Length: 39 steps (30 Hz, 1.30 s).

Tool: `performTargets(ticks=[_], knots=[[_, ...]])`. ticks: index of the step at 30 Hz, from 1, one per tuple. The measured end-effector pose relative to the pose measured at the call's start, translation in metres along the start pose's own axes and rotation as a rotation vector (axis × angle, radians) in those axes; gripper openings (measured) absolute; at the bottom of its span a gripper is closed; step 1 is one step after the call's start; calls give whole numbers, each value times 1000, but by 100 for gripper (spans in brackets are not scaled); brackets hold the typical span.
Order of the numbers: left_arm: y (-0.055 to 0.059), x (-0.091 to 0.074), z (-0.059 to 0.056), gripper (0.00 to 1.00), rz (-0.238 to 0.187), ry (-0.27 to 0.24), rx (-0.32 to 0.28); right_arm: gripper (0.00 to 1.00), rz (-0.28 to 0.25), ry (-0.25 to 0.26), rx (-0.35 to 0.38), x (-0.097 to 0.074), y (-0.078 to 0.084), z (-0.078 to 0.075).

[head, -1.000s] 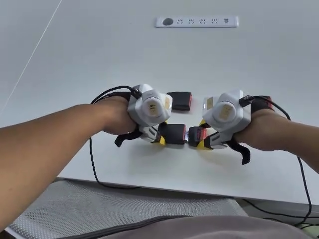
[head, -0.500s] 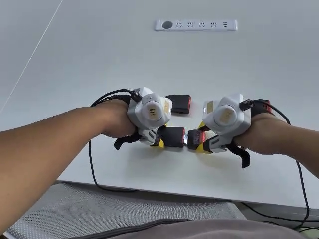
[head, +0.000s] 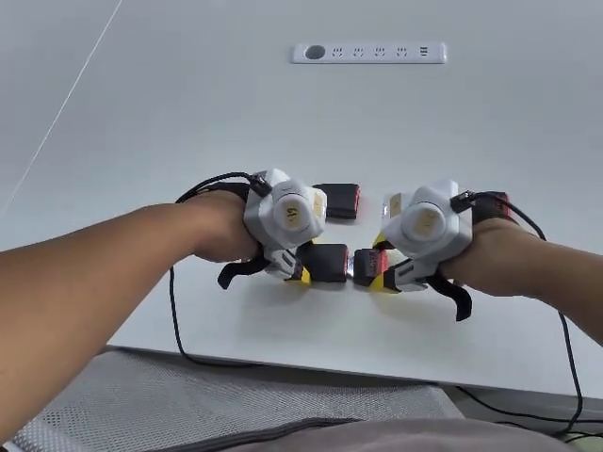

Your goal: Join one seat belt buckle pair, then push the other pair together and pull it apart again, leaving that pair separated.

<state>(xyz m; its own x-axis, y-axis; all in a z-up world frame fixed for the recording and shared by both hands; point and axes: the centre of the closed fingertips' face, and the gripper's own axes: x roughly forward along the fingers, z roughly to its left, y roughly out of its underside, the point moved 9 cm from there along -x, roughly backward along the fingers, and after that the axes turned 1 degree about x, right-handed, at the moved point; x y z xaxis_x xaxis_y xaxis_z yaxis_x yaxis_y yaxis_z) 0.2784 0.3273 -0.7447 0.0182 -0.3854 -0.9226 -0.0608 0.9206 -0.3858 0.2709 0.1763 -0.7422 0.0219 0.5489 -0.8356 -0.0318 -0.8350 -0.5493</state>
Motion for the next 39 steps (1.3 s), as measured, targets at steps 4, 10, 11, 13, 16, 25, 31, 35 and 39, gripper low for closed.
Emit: performTargets(ticks=[4, 10, 11, 13, 16, 25, 31, 35, 39], knots=[[1, -2, -3, 33, 24, -7, 10, 36, -15, -1, 0, -7, -4, 0], [1, -11, -4, 32, 28, -25, 55, 35, -33, -1, -6, -13, -7, 0], [1, -13, -4, 32, 25, -27, 57, 36, -37, -1, -6, -14, -7, 0], [0, -16, -4, 32, 21, -30, 58, 36, -42, -2, -7, -16, -8, 1], [-6, -27, -2, 34, -6, -44, 66, 36, -51, 1, -14, -21, -9, 1], [-26, -47, 28, 36, -56, -122, 54, 36, -52, 16, -15, -39, -1, -12], [-33, -44, 52, 37, -50, -136, 54, 36, -33, 60, 1, -57, 20, -33], [-36, -41, 64, 38, -42, -136, 52, 35, -20, 92, 17, -70, 36, -46], [-36, -39, 76, 38, -31, -140, 49, 34, -1, 118, 36, -82, 56, -61]])
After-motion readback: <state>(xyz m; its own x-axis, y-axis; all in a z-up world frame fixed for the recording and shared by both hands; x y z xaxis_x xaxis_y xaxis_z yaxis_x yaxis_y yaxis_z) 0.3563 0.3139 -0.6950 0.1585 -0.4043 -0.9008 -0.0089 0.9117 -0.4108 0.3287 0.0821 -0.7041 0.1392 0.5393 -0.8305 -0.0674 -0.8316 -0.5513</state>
